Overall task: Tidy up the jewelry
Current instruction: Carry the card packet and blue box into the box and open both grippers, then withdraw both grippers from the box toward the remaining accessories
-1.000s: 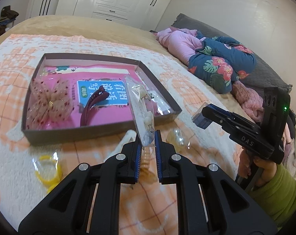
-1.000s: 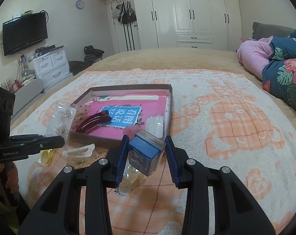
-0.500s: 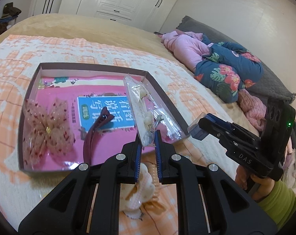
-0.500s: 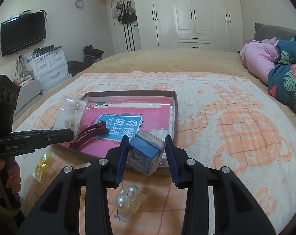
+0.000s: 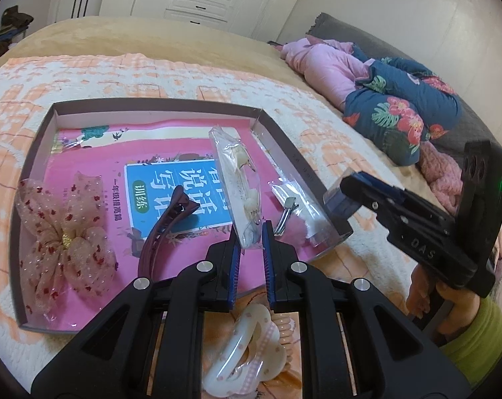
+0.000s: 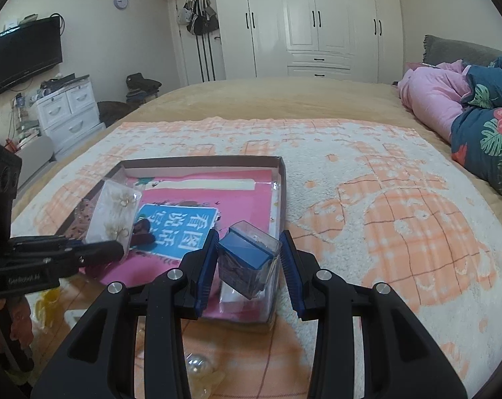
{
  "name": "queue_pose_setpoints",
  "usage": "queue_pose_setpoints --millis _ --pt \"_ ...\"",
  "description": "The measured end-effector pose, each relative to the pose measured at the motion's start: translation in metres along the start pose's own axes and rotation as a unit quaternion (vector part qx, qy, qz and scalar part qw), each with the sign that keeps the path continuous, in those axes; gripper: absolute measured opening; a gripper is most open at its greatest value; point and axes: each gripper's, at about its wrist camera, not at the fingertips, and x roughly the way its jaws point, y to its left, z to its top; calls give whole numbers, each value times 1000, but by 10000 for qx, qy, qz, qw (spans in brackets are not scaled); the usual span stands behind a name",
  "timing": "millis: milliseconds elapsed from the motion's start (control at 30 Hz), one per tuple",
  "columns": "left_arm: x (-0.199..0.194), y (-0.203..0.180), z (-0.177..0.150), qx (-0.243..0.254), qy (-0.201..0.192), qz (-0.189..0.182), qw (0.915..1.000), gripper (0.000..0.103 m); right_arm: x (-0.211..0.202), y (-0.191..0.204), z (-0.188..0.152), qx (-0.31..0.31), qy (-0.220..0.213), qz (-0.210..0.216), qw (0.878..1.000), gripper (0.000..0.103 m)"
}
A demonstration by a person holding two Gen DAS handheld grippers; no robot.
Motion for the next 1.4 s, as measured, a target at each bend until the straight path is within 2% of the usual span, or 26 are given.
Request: queue_pose_setpoints --millis 433,767,800,867,1167,1267,1333,1400 --pt "18 8 0 -111 226 -20 9997 7 31 3 3 -51 298 53 9995 36" --pt "20 12 -2 -183 273 6 9995 7 33 6 1 7 275 72 9996 37" --pt "20 12 -2 -184 282 2 9994 7 32 6 0 11 267 77 9996 38" --pt "19 12 -3 -186 285 12 9994 7 30 6 -2 55 239 85 9997 47" --pt "19 16 -6 -238 291 17 9993 8 15 3 -10 109 148 64 9998 57" --pt "17 14 -6 -231 293 26 9993 11 9 2 -13 123 105 28 9999 59" --pt "16 14 -6 -228 290 43 9993 19 6 1 -14 139 88 18 9999 59" --pt "15 14 -7 -228 290 65 9993 22 2 0 -14 154 62 4 9999 60"
